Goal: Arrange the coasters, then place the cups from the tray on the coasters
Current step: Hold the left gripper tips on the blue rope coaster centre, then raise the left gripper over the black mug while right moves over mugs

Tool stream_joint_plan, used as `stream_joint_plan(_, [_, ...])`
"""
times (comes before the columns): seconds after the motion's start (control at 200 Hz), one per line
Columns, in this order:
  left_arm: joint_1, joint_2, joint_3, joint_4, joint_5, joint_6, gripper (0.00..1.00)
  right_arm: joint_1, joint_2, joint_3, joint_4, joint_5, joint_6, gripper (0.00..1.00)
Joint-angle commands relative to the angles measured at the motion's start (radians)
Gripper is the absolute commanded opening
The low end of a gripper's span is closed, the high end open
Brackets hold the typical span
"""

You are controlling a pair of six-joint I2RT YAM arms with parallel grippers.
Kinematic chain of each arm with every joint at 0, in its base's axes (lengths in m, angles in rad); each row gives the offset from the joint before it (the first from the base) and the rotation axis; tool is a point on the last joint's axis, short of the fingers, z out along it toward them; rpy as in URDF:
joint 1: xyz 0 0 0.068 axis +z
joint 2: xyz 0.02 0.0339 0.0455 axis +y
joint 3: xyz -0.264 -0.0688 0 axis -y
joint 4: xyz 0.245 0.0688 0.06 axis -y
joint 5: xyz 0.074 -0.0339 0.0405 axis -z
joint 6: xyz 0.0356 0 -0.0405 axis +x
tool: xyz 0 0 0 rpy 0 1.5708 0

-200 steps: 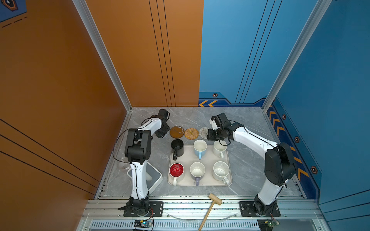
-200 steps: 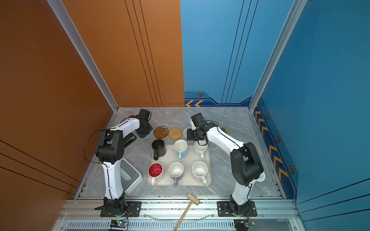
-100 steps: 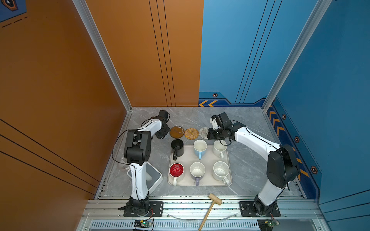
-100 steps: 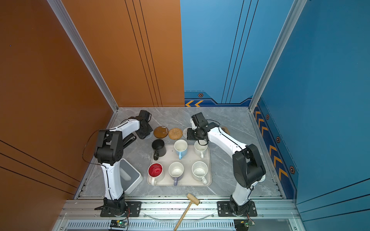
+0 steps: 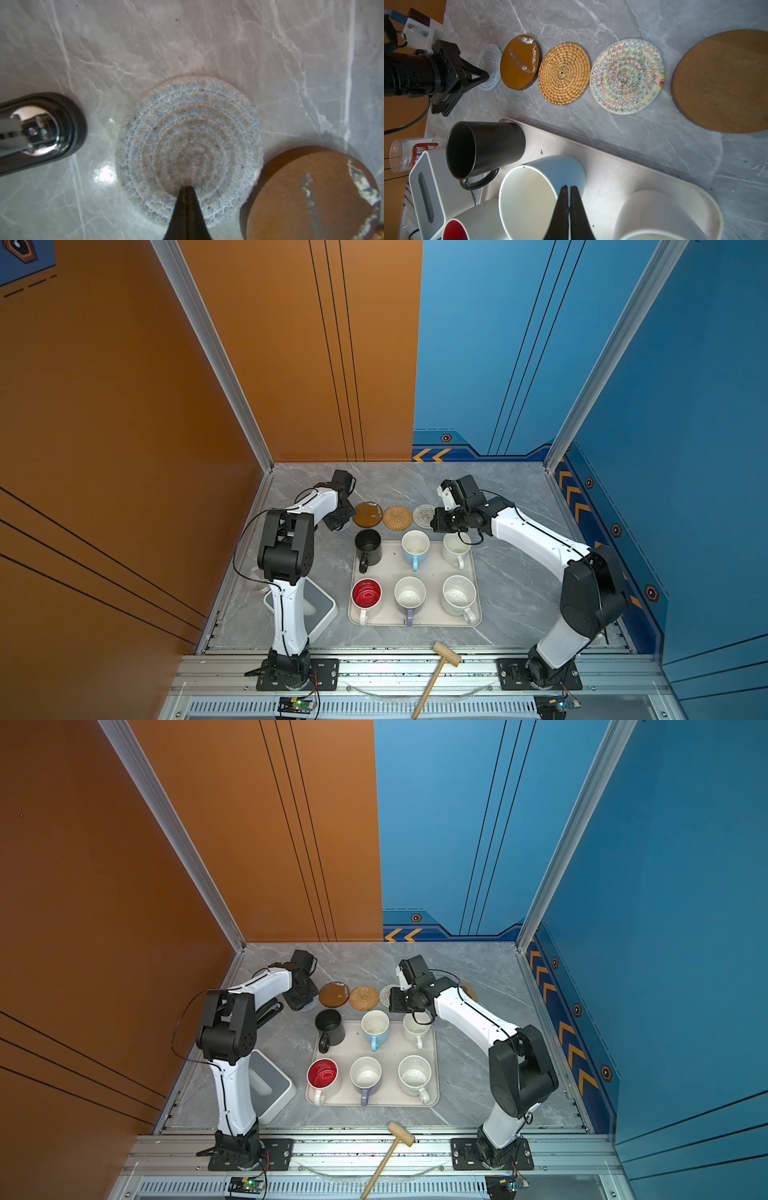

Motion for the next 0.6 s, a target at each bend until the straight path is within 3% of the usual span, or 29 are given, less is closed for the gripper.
stream_joint_plan(0.0, [-0.007,-0.034,0.033,-0.056,-0.003,0.013,0.01,0.004,-0.041,-0.012,0.021,-0.001,0.015,0.00])
stream_joint_plan(0.411, [-0.014,-0.124,0.074,-0.057,-0.011,0.036,0.03,0.005,-0.144,-0.013,-0.055,0.045,-0.013,0.00])
stream_joint_plan(0.596, [-0.048,-0.225,0.069,-0.056,-0.023,0.077,0.06,0.006,-0.269,-0.012,-0.246,0.166,-0.072,0.15])
